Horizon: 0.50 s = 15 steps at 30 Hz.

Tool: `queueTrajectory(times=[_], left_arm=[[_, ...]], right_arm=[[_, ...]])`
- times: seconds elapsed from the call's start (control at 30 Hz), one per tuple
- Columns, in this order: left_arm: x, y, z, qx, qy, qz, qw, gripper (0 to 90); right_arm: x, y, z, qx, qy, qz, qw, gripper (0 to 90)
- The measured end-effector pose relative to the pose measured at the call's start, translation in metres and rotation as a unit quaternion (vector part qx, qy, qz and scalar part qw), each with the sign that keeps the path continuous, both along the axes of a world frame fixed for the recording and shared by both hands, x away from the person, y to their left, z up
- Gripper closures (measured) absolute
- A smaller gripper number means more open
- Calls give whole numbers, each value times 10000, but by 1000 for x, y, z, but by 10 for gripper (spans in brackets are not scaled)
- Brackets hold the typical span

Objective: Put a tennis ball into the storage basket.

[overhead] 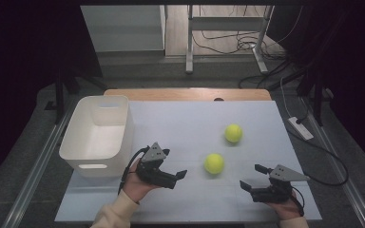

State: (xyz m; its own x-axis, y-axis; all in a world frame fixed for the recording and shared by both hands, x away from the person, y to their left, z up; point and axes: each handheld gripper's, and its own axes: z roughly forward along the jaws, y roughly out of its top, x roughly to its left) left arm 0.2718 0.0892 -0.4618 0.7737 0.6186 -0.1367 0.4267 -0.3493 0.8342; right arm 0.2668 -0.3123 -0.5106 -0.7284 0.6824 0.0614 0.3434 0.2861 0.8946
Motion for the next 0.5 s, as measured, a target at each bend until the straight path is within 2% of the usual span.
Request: queueTrajectory(times=[0.5], left_arm=[[10,-18,5,60,24,-160,9999,52]], right_arm=[[0,0,0,6,-13,1,10000,104]])
